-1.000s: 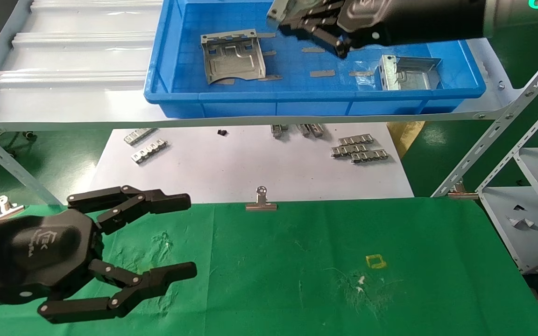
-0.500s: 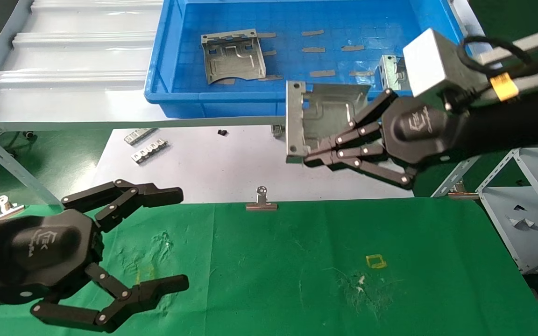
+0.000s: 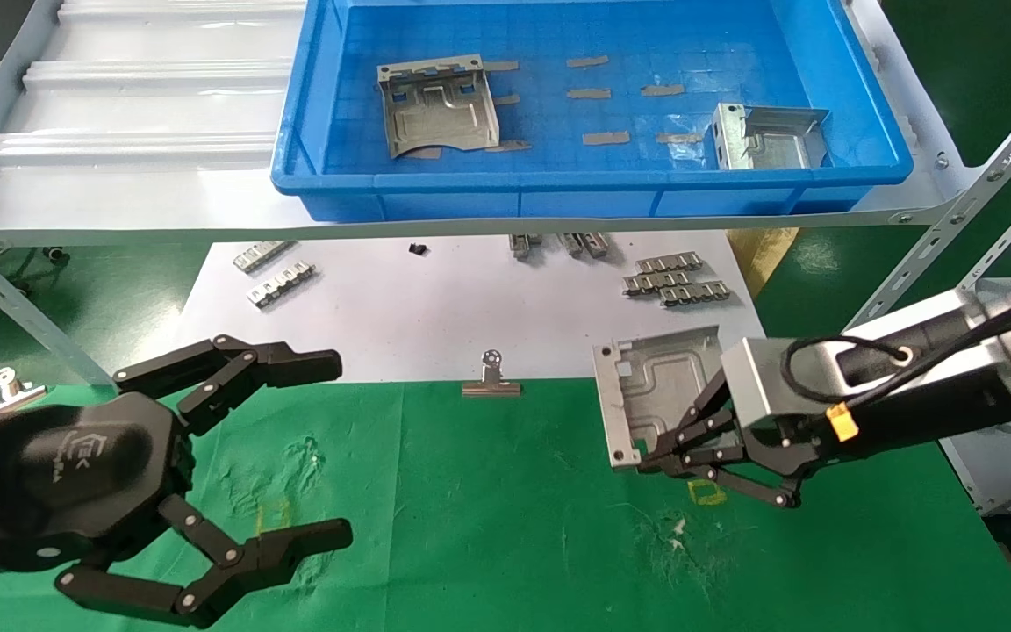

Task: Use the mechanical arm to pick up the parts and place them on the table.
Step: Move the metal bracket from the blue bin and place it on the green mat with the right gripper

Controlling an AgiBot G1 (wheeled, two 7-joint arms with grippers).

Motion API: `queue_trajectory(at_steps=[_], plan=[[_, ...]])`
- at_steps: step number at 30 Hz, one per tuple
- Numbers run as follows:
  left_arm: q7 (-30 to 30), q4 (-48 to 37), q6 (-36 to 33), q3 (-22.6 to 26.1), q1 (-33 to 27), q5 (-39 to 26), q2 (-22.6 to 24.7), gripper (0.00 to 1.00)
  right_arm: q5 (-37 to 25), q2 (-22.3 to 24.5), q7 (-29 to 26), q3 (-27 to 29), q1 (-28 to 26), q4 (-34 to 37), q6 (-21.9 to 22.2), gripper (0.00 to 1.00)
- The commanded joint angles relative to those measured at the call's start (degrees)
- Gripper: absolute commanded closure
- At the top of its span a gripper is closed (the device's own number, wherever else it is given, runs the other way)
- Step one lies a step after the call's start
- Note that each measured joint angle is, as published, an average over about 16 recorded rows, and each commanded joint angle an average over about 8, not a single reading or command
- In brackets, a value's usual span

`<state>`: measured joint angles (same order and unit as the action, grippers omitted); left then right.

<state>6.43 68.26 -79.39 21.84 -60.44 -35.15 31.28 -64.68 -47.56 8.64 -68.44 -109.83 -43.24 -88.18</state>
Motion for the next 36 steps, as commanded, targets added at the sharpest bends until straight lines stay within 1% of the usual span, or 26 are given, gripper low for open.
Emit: queue_trajectory(at_steps=[1, 11, 20, 21, 22, 23, 28, 29, 30, 31, 36], plan=[[0.00, 0.00, 0.00, 0.00, 0.00, 0.00, 0.00, 0.00, -1.36, -0.83, 1.28, -1.07, 1.26, 1.38, 0.52, 1.00], [0.00, 0.00, 0.00, 0.00, 0.00, 0.00, 0.00, 0.00, -7.05, -7.30, 10.80, -4.46, 5.12, 15.97, 3.37, 1.00], [0.00, 0.00, 0.00, 0.00, 0.00, 0.00, 0.00, 0.00, -8.96, -10.38, 17.54, -5.53, 6.81, 25.39, 4.87, 1.00], [0.00, 0.00, 0.00, 0.00, 0.00, 0.00, 0.00, 0.00, -9.12, -10.64, 18.14, -5.61, 6.88, 26.20, 5.01, 0.98], [0.00, 0.00, 0.00, 0.00, 0.00, 0.00, 0.00, 0.00, -9.22, -10.87, 18.67, -5.66, 6.95, 26.95, 5.14, 0.92], [0.00, 0.00, 0.00, 0.00, 0.00, 0.00, 0.00, 0.00, -9.27, -11.09, 19.21, -5.68, 7.03, 27.70, 5.24, 0.81], [0.00, 0.00, 0.00, 0.00, 0.00, 0.00, 0.00, 0.00, -9.30, -12.05, 21.77, -5.60, 7.44, 30.80, 6.21, 0.19], [0.00, 0.00, 0.00, 0.00, 0.00, 0.00, 0.00, 0.00, -9.22, -12.21, 22.33, -5.53, 7.57, 31.30, 6.55, 0.08], [0.00, 0.00, 0.00, 0.00, 0.00, 0.00, 0.00, 0.00, -9.13, -12.38, 22.89, -5.44, 7.69, 31.77, 6.92, 0.02], [0.00, 0.00, 0.00, 0.00, 0.00, 0.00, 0.00, 0.00, -9.03, -12.53, 23.41, -5.35, 7.80, 32.19, 7.29, 0.00], [0.00, 0.00, 0.00, 0.00, 0.00, 0.00, 0.00, 0.00, -8.50, -13.21, 25.63, -4.89, 8.14, 33.99, 8.55, 0.00]])
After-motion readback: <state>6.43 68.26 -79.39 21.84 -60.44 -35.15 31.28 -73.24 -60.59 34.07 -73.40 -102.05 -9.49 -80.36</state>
